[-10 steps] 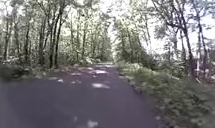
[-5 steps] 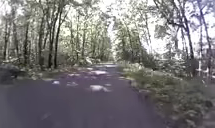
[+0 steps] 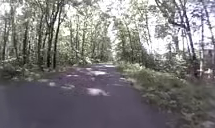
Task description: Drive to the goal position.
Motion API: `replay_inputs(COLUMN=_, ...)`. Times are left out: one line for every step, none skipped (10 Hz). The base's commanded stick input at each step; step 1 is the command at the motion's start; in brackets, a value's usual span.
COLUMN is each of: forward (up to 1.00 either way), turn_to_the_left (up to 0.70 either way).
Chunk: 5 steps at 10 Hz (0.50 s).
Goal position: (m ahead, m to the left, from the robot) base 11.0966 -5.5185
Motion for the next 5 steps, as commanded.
replay_inputs(forward=0.45, turn_to_the_left=0.0)
replay_inputs(forward=0.45, turn_to_the_left=0.0)
replay_inputs(forward=0.45, turn_to_the_left=0.0)
replay_inputs(forward=0.45, turn_to_the_left=0.0)
replay_inputs(forward=0.45, turn_to_the_left=0.0)
